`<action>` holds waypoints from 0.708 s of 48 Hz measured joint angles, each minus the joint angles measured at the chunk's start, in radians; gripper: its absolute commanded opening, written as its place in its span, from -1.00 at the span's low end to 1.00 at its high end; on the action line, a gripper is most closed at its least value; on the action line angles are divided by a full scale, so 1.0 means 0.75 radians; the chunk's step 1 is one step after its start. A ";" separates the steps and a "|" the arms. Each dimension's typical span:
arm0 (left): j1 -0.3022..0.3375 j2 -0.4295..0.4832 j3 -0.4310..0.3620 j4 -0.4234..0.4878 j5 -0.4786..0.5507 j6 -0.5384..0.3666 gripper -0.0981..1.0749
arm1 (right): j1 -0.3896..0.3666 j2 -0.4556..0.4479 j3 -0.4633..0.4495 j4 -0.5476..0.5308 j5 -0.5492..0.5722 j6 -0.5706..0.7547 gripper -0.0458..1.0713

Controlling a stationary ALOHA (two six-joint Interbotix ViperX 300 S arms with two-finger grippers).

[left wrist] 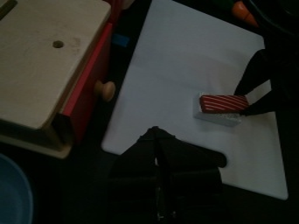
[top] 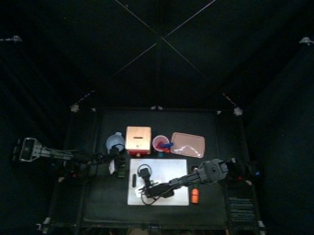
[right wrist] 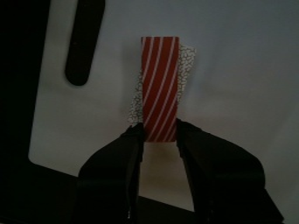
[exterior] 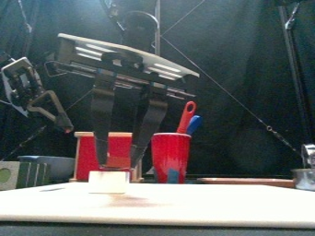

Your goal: Put salmon on rice

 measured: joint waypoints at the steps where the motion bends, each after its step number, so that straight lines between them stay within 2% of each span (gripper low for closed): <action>1: 0.002 0.000 0.002 0.000 0.000 0.000 -0.32 | 0.000 -0.002 0.000 0.002 0.000 0.000 0.16; 9: 0.002 0.000 0.002 0.000 0.000 0.000 -0.32 | -0.002 0.000 0.000 0.000 0.000 0.000 0.24; 23: 0.002 0.000 0.002 0.000 0.000 0.000 -0.32 | -0.002 -0.002 -0.002 -0.006 0.000 -0.002 0.64; 34: 0.002 0.000 0.002 -0.002 0.000 0.000 -0.32 | 0.000 -0.002 -0.022 -0.016 0.010 -0.012 0.66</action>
